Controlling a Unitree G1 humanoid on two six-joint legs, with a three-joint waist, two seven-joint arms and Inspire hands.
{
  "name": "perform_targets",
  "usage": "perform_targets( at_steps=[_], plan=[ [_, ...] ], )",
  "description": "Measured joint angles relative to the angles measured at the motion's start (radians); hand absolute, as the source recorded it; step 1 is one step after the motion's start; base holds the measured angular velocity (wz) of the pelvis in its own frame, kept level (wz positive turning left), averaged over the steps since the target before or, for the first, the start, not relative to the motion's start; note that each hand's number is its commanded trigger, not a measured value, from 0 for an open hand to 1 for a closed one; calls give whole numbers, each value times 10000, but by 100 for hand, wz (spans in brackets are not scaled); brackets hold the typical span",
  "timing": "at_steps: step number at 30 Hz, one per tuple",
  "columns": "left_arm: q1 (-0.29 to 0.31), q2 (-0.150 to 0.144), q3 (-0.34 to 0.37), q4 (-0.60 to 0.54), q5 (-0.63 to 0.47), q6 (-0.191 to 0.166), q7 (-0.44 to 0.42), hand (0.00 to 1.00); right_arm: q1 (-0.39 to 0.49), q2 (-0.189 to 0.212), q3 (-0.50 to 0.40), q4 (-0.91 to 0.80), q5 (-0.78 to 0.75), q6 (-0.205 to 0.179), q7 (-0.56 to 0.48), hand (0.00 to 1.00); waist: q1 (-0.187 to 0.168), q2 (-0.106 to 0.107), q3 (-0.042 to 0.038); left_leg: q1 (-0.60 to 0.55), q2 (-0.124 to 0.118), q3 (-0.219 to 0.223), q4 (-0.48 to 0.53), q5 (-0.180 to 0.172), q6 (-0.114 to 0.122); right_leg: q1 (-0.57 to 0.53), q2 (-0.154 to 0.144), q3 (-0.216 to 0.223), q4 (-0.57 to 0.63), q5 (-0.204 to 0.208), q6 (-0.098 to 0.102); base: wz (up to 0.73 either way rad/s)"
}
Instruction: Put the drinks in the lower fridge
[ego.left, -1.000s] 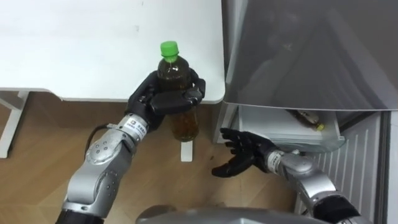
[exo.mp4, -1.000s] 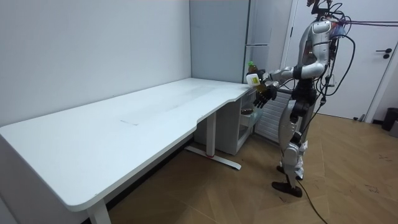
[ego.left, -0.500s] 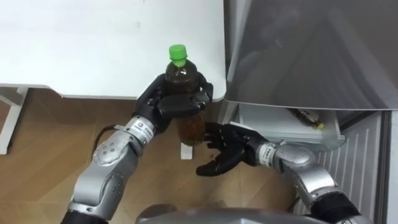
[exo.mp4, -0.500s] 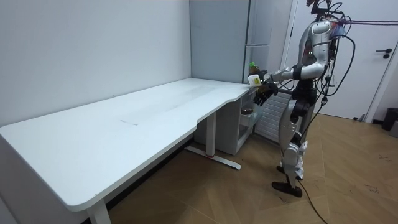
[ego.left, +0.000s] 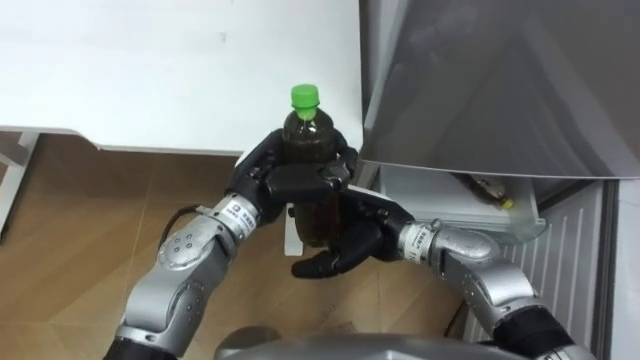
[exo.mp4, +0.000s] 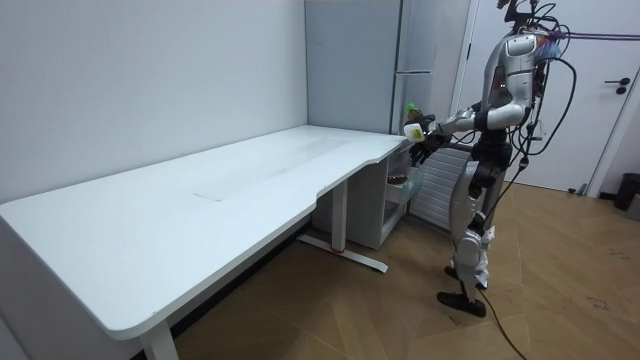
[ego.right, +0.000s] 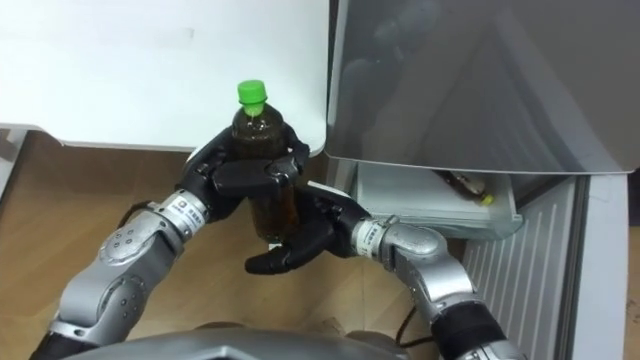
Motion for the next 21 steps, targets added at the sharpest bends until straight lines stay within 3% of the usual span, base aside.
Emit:
perform_targets(
  at_steps=[3, 9, 10, 11, 12, 21],
  plan=[
    [0, -4, -121, 39, 0, 0, 0, 100, 1, -35, -8, -2, 314, 84, -1, 0, -12, 61, 30, -7, -3, -1, -15, -3, 4, -9, -2, -3, -5, 0, 0, 0],
    [-2, -39, -254, 108, 17, -5, -58, 100, 5, -44, 5, -24, 567, 168, -68, 0, -55, 219, 14, -16, 3, 40, -20, -3, 5, -12, -20, -23, -19, 0, 1, 0],
    [-2, -38, -246, 108, 27, -6, -97, 100, 5, -45, 4, -24, 619, 183, -75, 19, -51, 234, 10, -13, 5, 44, -20, -3, 5, -12, -20, -27, -19, 0, 0, 0],
    [-1, -38, -228, 107, 26, -27, -138, 100, 11, -47, 2, -24, 757, 196, -98, 83, -54, 262, 9, -7, 4, 49, -18, -3, 5, -9, -25, -36, -21, 0, 1, 0],
    [-2, -38, -216, 107, 24, -73, -178, 100, 23, -48, 4, -24, 973, 199, -159, 100, -55, 284, 11, -5, 4, 53, -15, -2, 5, -7, -29, -43, -21, 0, 1, 0],
    [-3, -40, -253, 94, 73, -384, -514, 100, 94, -70, 15, -24, 1993, 257, -906, 100, -3, 337, -8, -1, -1, 73, -28, -2, 5, -2, -2, -7, -22, 1, 1, 0]
  ],
)
